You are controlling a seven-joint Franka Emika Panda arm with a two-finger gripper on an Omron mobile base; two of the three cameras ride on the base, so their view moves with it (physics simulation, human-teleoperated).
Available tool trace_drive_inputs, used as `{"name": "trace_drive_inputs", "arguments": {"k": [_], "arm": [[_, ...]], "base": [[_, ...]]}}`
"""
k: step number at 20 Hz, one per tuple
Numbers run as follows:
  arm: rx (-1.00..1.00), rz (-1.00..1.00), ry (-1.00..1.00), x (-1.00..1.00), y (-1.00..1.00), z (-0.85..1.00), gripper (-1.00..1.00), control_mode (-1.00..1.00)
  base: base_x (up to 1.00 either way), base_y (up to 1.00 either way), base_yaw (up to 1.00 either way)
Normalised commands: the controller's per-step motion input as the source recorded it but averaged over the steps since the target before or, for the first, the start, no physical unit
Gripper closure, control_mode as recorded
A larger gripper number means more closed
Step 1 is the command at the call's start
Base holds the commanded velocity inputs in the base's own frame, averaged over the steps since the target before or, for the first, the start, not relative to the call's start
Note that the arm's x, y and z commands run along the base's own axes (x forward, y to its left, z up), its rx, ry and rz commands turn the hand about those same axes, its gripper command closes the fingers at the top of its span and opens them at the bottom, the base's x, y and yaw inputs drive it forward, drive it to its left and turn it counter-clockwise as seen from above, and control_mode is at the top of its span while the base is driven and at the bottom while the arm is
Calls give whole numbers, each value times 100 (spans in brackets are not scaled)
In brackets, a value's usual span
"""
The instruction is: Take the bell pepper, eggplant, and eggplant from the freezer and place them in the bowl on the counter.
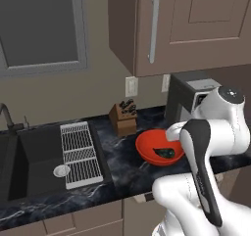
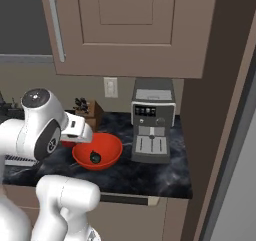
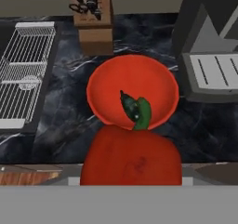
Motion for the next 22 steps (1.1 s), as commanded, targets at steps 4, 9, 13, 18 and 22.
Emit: {"name": "trace_drive_inputs", "arguments": {"k": [4,9,13,18,22], "arm": [[0,0,1,62,0,-66,100,-100],[-2,0,8,66,0,-57,100,-100],[-11,0,18,61,0,-49,100,-100],[-4,0,3,53,-2,-26,100,-100],[0,0,0,47,-2,-26,100,-100]], "base": [[0,0,0],[0,0,0],[0,0,0],[0,0,0],[0,0,0]]}}
